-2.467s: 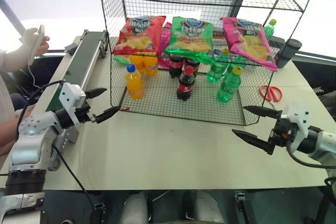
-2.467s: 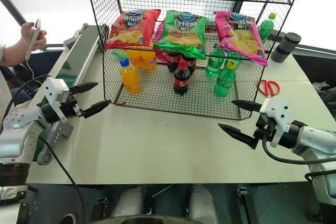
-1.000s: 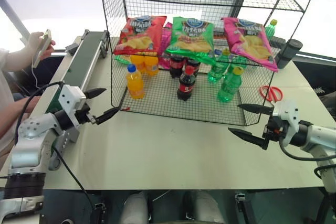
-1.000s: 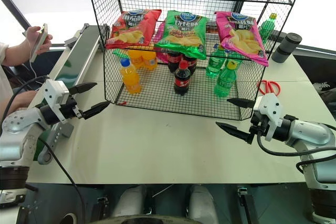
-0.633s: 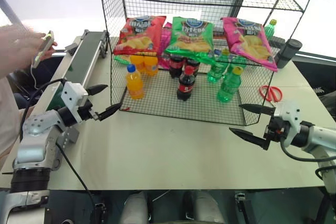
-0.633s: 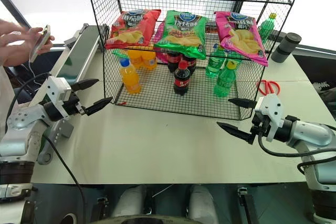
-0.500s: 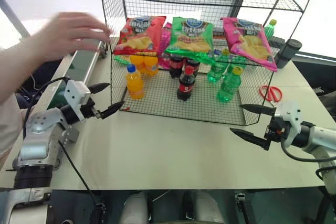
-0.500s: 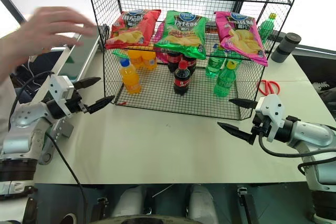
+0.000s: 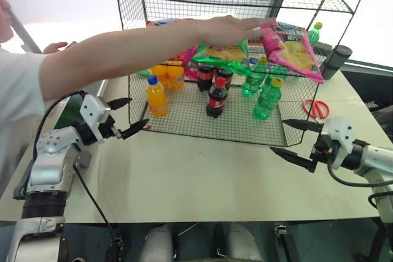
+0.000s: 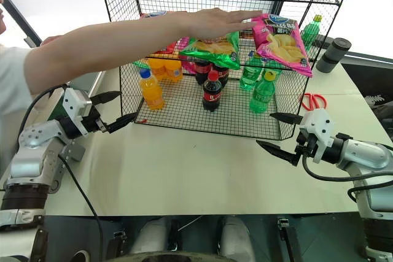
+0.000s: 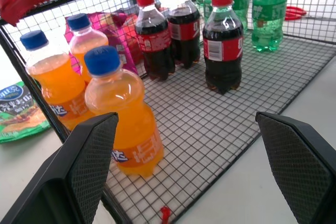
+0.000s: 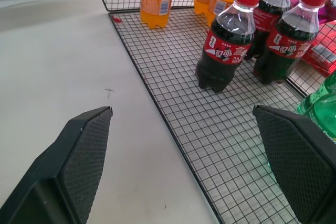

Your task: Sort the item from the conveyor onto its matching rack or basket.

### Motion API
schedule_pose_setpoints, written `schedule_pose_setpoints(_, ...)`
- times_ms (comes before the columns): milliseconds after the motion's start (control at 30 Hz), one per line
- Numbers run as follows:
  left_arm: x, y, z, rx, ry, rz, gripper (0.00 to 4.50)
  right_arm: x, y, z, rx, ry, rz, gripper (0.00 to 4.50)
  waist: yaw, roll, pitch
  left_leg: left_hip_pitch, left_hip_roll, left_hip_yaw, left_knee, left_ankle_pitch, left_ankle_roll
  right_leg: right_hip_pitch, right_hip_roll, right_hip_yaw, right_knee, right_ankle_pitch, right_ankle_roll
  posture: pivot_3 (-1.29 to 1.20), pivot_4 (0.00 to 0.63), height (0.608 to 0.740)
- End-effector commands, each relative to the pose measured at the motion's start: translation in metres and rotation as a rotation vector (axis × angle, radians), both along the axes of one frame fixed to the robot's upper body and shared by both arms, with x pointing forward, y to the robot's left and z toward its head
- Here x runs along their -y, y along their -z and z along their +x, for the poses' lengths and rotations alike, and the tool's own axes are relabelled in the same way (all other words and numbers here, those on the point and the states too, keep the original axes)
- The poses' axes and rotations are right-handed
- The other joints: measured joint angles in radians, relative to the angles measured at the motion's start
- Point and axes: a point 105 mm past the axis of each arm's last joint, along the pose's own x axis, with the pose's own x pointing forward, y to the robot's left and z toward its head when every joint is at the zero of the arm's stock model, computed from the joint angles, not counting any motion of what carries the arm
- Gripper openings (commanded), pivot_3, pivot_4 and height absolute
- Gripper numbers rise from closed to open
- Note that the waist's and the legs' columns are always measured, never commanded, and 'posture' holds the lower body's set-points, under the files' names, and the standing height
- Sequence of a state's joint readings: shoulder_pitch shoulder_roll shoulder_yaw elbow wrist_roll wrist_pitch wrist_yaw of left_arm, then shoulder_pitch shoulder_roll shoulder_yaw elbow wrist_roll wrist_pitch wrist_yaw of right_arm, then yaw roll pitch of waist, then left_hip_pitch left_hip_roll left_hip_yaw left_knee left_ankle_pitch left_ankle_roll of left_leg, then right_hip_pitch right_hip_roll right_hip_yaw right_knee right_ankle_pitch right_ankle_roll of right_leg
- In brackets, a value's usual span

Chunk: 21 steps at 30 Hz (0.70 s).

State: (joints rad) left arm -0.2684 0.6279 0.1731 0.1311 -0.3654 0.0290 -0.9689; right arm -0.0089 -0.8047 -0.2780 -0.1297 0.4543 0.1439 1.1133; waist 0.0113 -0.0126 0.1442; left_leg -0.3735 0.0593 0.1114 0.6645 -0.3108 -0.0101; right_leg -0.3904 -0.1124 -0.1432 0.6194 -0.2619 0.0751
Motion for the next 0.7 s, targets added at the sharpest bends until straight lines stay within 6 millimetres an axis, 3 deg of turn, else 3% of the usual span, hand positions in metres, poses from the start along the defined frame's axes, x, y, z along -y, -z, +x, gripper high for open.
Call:
schedule_pose_setpoints(33, 0.008, -0.014, -0.005, 0.062, 0.02, 0.004, 4.5, -0.003, -0.002, -0.001, 0.016, -0.029, -0.003, 4.47, 0.0, 0.0, 0.0, 0.0, 0.0, 0.0, 0.0, 0.0, 0.0, 0.0, 0.0, 0.0, 0.0, 0.0, 0.0, 0.0, 0.15, 0.738)
schedule_pose_setpoints(467, 0.005, -0.013, 0.003, 0.068, -0.007, -0.039, 4.5, 0.005, -0.012, 0.002, 0.047, -0.004, -0.033, 4.47, 0.002, 0.0, 0.0, 0.0, 0.0, 0.0, 0.0, 0.0, 0.0, 0.001, 0.0, 0.0, 0.0, 0.0, 0.0, 0.0, 0.15, 0.738)
schedule_pose_setpoints(700, 0.008, -0.005, 0.006, 0.048, 0.013, -0.056, 4.5, 0.006, -0.011, -0.007, 0.042, 0.008, -0.052, 4.47, 0.001, 0.0, 0.0, 0.0, 0.0, 0.0, 0.001, 0.0, 0.0, 0.001, 0.0, 0.0, 0.0, 0.0, 0.0, 0.0, 0.15, 0.738)
